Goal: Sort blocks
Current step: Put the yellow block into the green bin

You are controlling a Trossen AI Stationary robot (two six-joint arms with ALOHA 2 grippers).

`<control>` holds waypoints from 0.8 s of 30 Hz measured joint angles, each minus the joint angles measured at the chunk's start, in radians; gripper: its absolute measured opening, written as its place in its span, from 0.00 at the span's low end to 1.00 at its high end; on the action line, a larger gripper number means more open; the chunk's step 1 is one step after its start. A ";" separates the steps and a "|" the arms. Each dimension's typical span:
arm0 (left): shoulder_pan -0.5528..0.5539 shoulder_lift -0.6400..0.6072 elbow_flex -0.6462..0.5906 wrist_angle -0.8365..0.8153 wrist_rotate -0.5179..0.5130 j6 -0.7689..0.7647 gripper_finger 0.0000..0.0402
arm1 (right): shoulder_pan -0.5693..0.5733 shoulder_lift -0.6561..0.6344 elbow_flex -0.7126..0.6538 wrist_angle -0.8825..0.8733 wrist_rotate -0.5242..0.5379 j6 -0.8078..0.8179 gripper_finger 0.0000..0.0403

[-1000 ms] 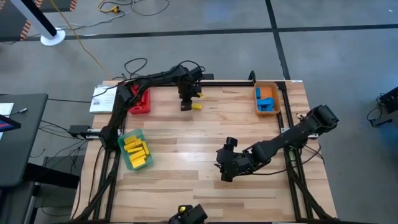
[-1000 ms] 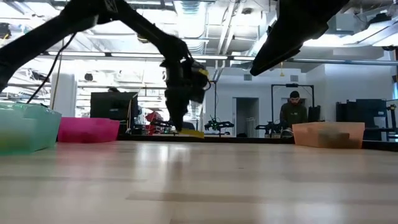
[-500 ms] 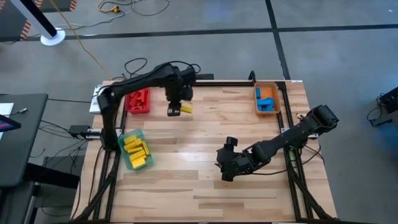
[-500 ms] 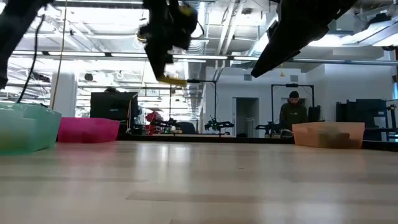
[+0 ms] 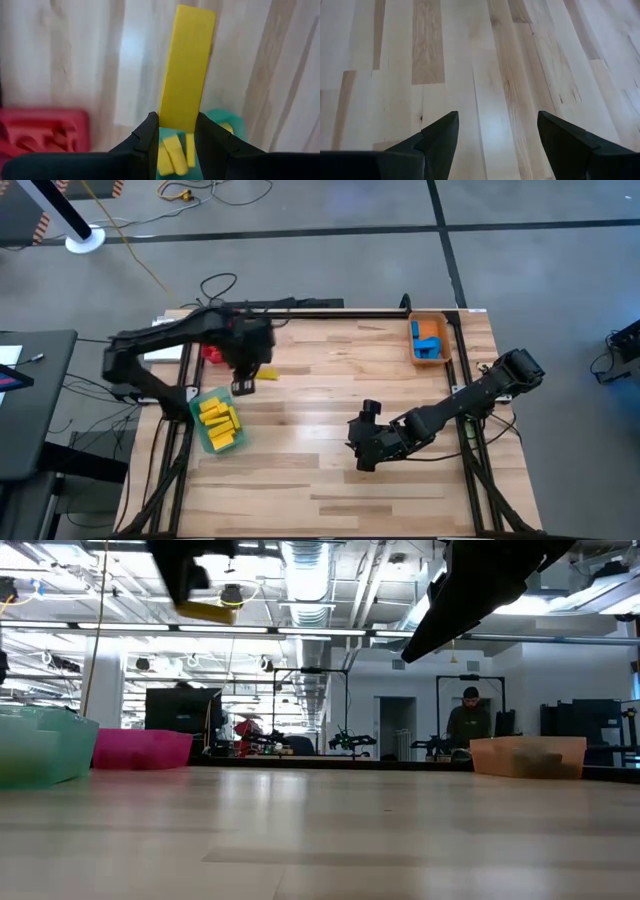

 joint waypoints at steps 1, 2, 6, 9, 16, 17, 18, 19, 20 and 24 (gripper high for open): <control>-0.017 -0.034 -0.040 0.004 -0.004 -0.030 0.22 | 0.000 0.000 0.000 0.000 0.000 -0.001 0.71; -0.035 -0.065 -0.078 0.012 -0.003 -0.062 0.22 | 0.000 0.000 0.000 0.000 0.000 -0.002 0.71; -0.118 -0.190 -0.240 0.057 -0.002 -0.194 0.22 | 0.000 0.000 0.000 0.000 0.000 -0.007 0.71; -0.188 -0.272 -0.358 0.079 -0.002 -0.301 0.22 | 0.000 0.000 0.000 0.000 0.000 -0.009 0.71; -0.363 -0.438 -0.596 0.152 0.000 -0.558 0.24 | 0.000 0.000 0.000 0.002 0.000 -0.013 0.71; -0.387 -0.456 -0.628 0.157 0.001 -0.595 0.24 | 0.000 0.000 0.000 0.003 0.000 -0.010 0.71; -0.410 -0.472 -0.655 0.158 0.001 -0.630 0.24 | 0.000 0.000 0.000 0.003 0.000 -0.009 0.71; -0.432 -0.486 -0.683 0.161 0.006 -0.665 0.24 | 0.000 0.000 0.000 0.004 0.000 -0.009 0.71; -0.453 -0.498 -0.709 0.163 0.011 -0.698 0.24 | 0.000 0.000 0.000 0.007 0.000 -0.009 0.71; -0.521 -0.529 -0.800 0.212 0.035 -0.786 0.24 | 0.000 0.000 0.000 0.012 0.000 -0.009 0.71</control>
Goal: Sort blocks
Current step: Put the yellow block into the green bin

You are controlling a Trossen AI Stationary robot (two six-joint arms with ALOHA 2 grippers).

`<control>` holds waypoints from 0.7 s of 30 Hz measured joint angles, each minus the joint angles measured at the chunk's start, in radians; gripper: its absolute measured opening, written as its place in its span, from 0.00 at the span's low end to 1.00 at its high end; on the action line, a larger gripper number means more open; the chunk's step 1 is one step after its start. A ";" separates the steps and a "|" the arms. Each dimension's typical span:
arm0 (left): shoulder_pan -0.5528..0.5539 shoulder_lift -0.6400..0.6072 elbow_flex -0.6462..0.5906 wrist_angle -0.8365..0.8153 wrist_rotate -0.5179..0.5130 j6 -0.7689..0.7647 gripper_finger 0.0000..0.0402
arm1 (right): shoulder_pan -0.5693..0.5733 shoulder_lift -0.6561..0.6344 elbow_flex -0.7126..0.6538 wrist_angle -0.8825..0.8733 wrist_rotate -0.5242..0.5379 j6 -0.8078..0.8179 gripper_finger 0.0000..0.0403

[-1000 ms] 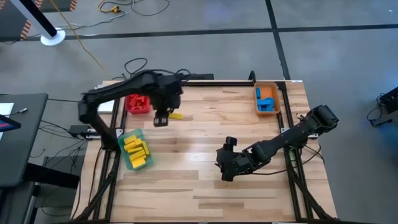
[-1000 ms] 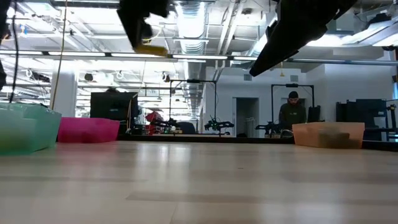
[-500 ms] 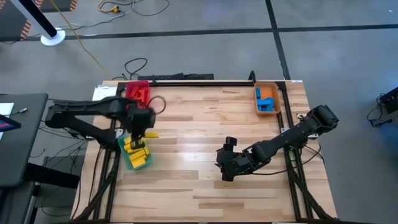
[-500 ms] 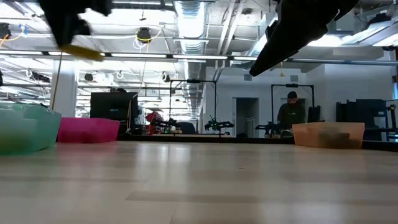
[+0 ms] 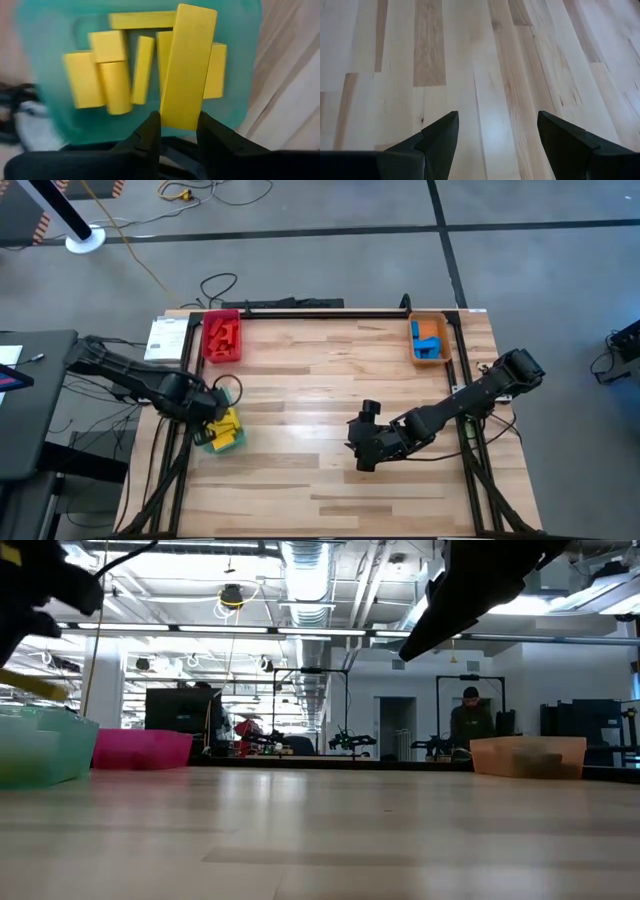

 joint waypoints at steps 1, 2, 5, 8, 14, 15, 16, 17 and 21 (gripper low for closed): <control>-0.012 -0.004 -0.020 0.023 0.008 -0.011 0.24 | 0.000 0.000 0.000 0.003 0.000 0.000 0.71; -0.022 -0.005 -0.038 0.041 0.014 -0.020 0.24 | 0.000 0.000 0.000 0.005 0.000 0.000 0.71; -0.040 -0.005 -0.087 0.090 0.039 -0.043 0.25 | 0.000 0.000 0.000 0.009 0.000 0.001 0.71; -0.043 -0.005 -0.137 0.141 0.052 -0.044 0.25 | 0.000 0.000 0.000 0.011 0.000 0.003 0.71; -0.041 0.002 -0.217 0.281 0.061 -0.009 0.25 | 0.000 0.000 0.000 0.015 0.000 0.004 0.71; -0.039 0.007 -0.228 0.319 0.061 0.007 0.25 | 0.000 0.000 0.000 0.016 0.000 0.004 0.71; -0.036 0.014 -0.236 0.356 0.061 0.023 0.25 | 0.000 0.000 0.000 0.019 0.000 0.004 0.71; -0.033 0.022 -0.244 0.397 0.061 0.039 0.25 | 0.000 0.000 0.000 0.021 0.000 0.004 0.71; -0.017 0.074 -0.253 0.539 0.061 0.113 0.25 | 0.000 0.000 0.000 0.029 0.000 0.004 0.71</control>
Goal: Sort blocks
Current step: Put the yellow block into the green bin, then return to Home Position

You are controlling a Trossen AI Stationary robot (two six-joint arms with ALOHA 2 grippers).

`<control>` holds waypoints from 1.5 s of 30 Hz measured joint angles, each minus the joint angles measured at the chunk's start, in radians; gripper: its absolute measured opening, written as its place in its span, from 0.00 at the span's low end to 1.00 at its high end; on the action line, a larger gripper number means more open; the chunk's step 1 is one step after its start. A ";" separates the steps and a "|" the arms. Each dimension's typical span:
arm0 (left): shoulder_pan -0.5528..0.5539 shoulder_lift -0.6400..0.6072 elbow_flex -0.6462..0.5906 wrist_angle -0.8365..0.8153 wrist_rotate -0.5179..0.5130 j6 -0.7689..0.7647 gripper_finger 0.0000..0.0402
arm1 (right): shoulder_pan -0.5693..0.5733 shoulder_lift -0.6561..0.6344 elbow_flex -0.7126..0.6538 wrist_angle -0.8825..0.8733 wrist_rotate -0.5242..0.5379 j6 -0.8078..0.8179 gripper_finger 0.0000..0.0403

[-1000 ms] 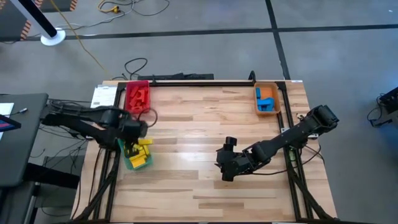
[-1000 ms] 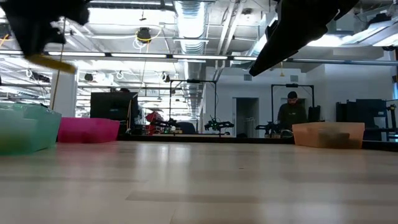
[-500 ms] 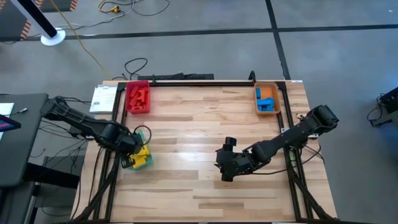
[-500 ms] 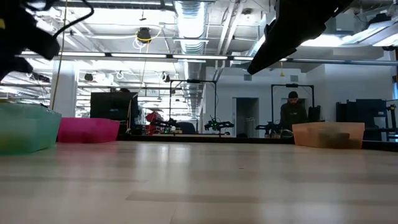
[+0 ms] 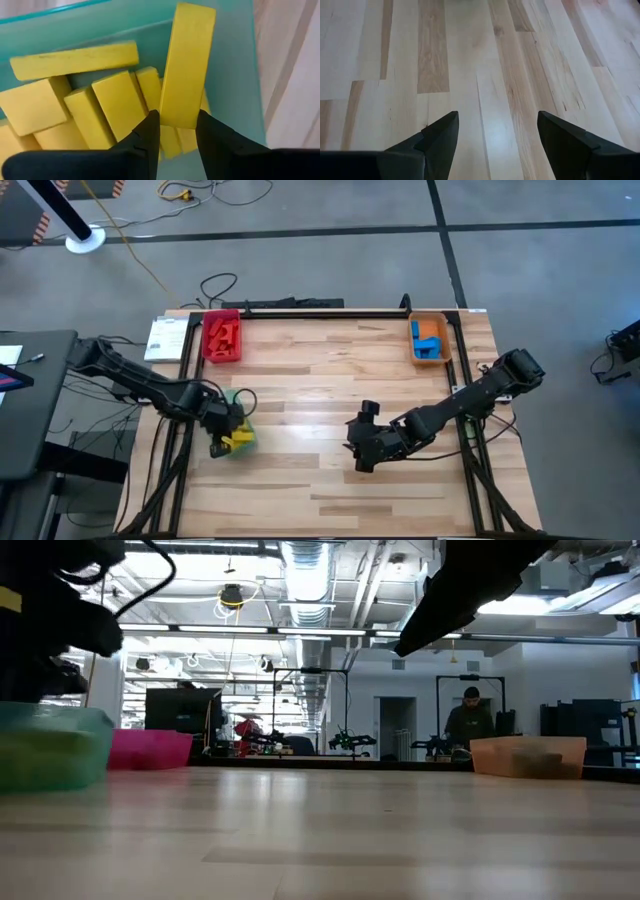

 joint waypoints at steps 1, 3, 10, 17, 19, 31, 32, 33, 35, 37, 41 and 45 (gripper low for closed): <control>0.003 0.019 0.000 0.025 0.003 0.018 0.25 | 0.000 0.000 0.000 0.003 0.000 0.000 0.71; 0.009 0.060 0.000 0.072 0.028 0.050 0.25 | 0.000 0.000 0.000 0.009 0.000 0.000 0.71; -0.024 0.181 0.006 0.092 0.254 0.046 0.25 | 0.000 0.000 0.000 0.010 0.000 0.000 0.71; -0.119 0.192 0.034 0.070 0.310 -0.050 0.27 | 0.000 0.000 0.000 0.011 0.000 0.000 0.71; -0.144 0.191 0.056 0.075 0.313 -0.068 0.29 | -0.004 0.000 0.000 0.011 0.000 -0.008 0.71; -0.216 0.191 0.105 0.074 0.316 -0.148 0.43 | -0.013 0.000 0.000 0.012 0.000 -0.011 0.71; -0.216 0.191 0.105 0.074 0.316 -0.153 0.45 | -0.013 0.000 0.000 0.012 0.000 -0.011 0.71; -0.216 0.191 0.105 0.074 0.314 -0.157 0.47 | -0.013 0.000 0.000 0.012 0.000 -0.011 0.71; -0.216 0.191 0.105 0.067 0.313 -0.161 0.50 | -0.013 0.000 0.000 0.012 0.000 -0.011 0.71; -0.216 0.191 0.107 0.045 0.312 -0.162 0.52 | -0.013 0.000 0.000 0.012 0.000 -0.011 0.71; -0.216 0.190 0.137 -0.026 0.286 -0.155 0.55 | -0.013 0.000 0.000 0.012 0.000 -0.011 0.71; -0.216 0.162 0.189 -0.083 0.156 -0.116 0.55 | -0.013 0.000 0.000 0.014 0.000 -0.011 0.71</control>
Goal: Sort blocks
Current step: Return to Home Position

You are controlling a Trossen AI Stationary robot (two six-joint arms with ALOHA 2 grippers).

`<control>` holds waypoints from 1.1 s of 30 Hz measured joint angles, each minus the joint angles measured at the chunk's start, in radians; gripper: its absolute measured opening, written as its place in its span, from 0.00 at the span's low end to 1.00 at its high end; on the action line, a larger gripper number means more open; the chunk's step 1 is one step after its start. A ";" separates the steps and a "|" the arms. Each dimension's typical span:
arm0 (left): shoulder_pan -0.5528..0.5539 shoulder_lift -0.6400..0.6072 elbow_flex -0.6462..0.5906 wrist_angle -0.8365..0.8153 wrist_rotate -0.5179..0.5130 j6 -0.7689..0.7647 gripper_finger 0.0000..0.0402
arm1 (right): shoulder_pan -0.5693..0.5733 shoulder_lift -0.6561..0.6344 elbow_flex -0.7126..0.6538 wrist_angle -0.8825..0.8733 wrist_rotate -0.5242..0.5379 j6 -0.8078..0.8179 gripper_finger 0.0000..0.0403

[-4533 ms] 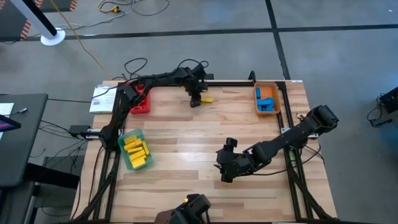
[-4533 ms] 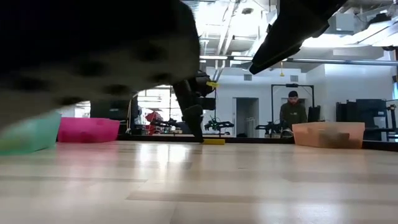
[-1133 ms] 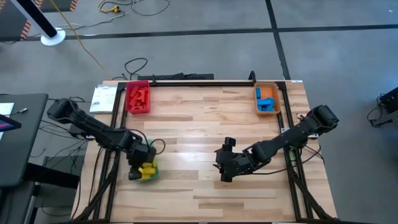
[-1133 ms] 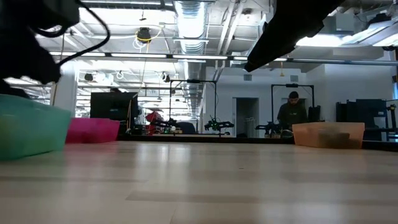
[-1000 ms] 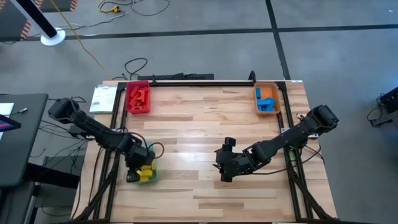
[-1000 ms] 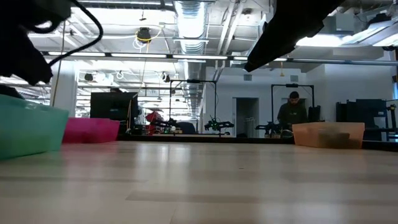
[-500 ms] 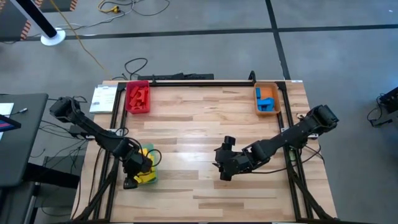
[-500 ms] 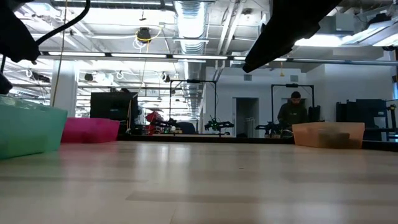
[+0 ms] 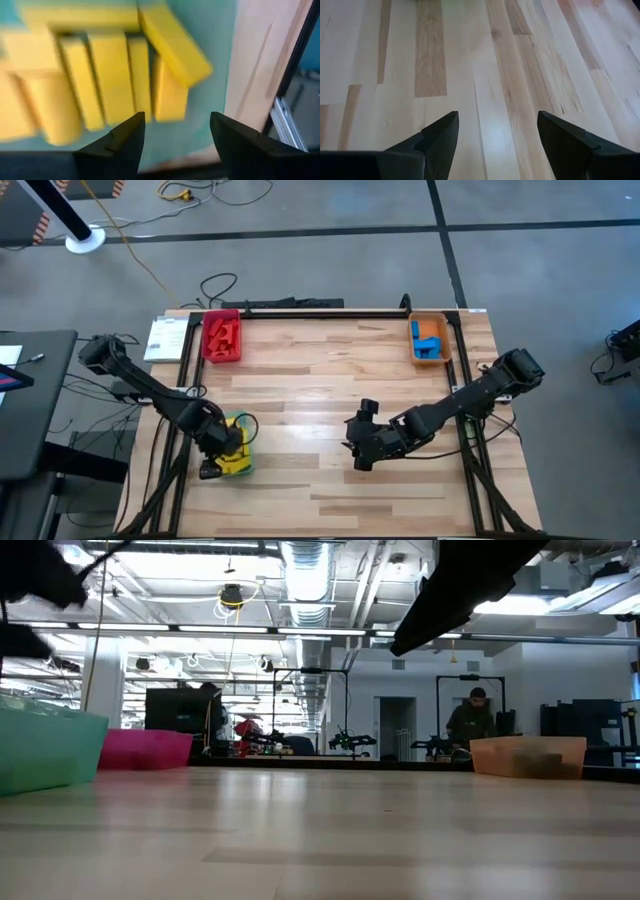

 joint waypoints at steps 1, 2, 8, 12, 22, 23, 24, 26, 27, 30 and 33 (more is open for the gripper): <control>0.000 -0.014 0.015 -0.009 -0.041 0.011 0.55 | 0.000 0.000 0.000 0.001 0.000 -0.004 0.71; 0.000 -0.030 0.032 -0.020 -0.085 0.025 0.55 | 0.000 0.000 0.000 0.003 0.000 -0.011 0.71; 0.000 -0.163 0.124 -0.035 -0.468 0.147 0.55 | 0.004 -0.057 0.000 0.030 0.000 -0.088 0.71; -0.007 -0.271 0.147 0.016 -0.664 0.284 0.55 | 0.025 -0.139 0.000 0.060 -0.001 -0.212 0.71; -0.010 -0.616 0.006 0.280 -0.737 0.605 0.55 | 0.087 -0.411 -0.007 -0.055 -0.004 -0.343 0.71; -0.010 -0.661 -0.021 0.296 -0.737 0.614 0.55 | 0.090 -0.448 -0.027 -0.054 -0.004 -0.342 0.71; -0.010 -0.704 -0.053 0.314 -0.737 0.621 0.55 | 0.091 -0.486 -0.053 -0.053 -0.004 -0.344 0.71; -0.009 -0.792 -0.121 0.354 -0.737 0.638 0.55 | 0.095 -0.564 -0.121 -0.018 -0.004 -0.348 0.71; -0.009 -0.838 -0.159 0.383 -0.737 0.649 0.55 | 0.094 -0.605 -0.163 0.006 -0.005 -0.351 0.71; -0.009 -0.976 -0.280 0.474 -0.738 0.687 0.55 | 0.093 -0.736 -0.305 0.134 -0.008 -0.374 0.71; -0.009 -1.108 -0.381 0.540 -0.737 0.730 0.55 | 0.087 -0.855 -0.448 0.279 -0.011 -0.417 0.71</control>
